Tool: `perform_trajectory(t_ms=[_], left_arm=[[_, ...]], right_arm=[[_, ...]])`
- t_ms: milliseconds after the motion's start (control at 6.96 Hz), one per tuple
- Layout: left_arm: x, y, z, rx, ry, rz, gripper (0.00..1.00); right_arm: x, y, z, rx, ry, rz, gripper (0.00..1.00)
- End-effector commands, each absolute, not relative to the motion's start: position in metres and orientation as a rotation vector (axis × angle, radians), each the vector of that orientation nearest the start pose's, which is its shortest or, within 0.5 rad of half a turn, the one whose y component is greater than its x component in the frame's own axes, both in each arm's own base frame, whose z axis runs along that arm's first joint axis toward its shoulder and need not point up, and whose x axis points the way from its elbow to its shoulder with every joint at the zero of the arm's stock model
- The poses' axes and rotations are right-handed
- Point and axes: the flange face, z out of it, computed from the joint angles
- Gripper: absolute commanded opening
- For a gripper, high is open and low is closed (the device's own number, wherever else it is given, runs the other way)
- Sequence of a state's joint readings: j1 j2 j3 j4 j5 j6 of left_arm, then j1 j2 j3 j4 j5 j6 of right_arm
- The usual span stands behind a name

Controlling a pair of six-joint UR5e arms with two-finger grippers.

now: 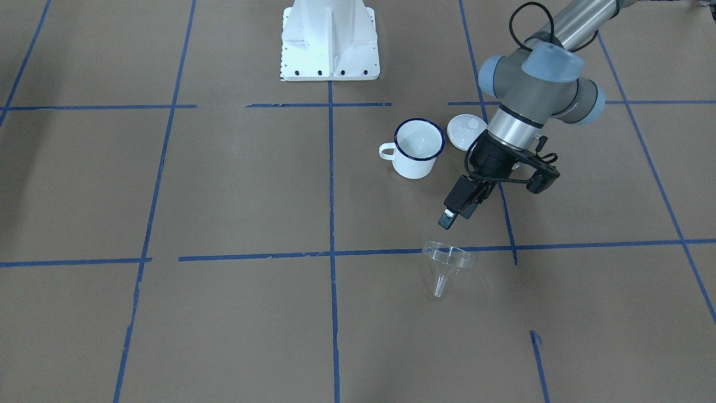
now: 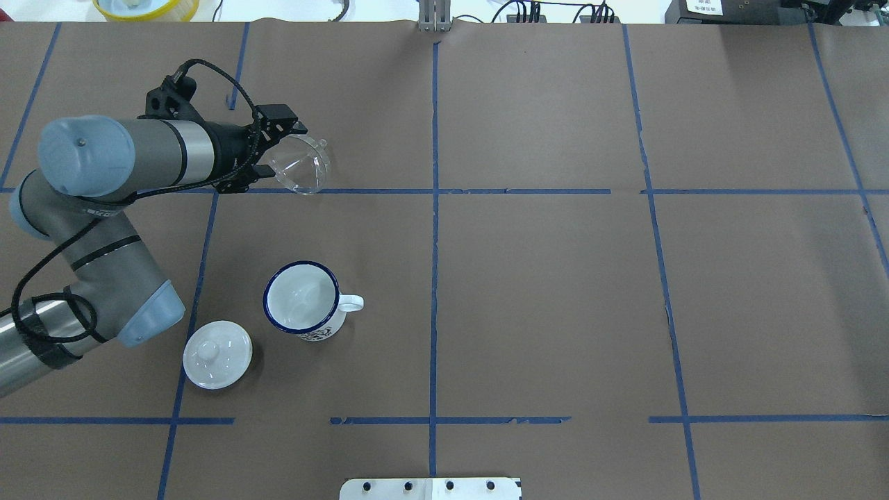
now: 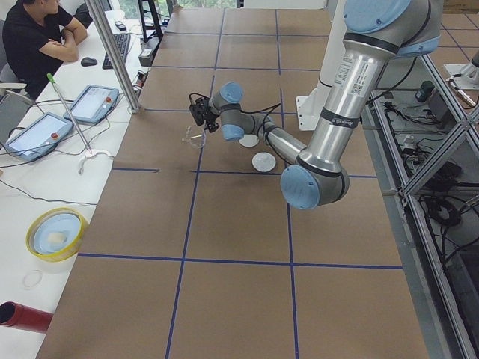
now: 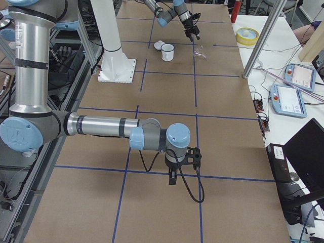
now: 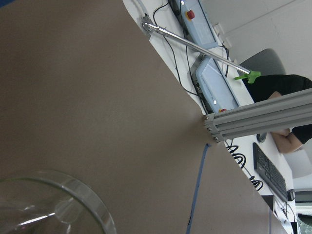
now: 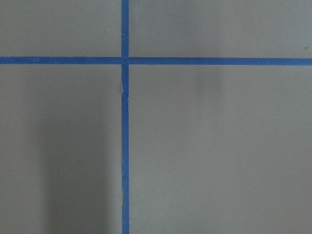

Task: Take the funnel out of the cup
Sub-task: 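Lower the funnel onto the table farther from the robot and release, then move the left gripper down to the white lid beside the mug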

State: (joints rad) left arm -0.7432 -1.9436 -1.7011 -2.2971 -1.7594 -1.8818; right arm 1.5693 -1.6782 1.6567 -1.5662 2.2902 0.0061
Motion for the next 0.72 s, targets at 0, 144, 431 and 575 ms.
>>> perform_trajectory(t_ms=[0,144,431,575], left_arm=[[0.363,-0.478,0.29,0.016,1.024,-0.732,0.98],[0.363,-0.468,0.294,-0.078,0.931,-0.662,0.96],[0.346,-0.443,0.333,-0.129,0.849,-0.632,0.94],[0.34,-0.421,0.344,-0.135,0.837,-0.594,0.94]], right_arm=[[0.067,-0.445,0.671,-0.02,-0.719,0.011,1.0],[0.067,-0.445,0.67,-0.019,-0.719,0.01,1.0],[0.067,-0.445,0.67,-0.019,-0.719,0.01,1.0],[0.067,-0.445,0.671,-0.02,-0.719,0.011,1.0]])
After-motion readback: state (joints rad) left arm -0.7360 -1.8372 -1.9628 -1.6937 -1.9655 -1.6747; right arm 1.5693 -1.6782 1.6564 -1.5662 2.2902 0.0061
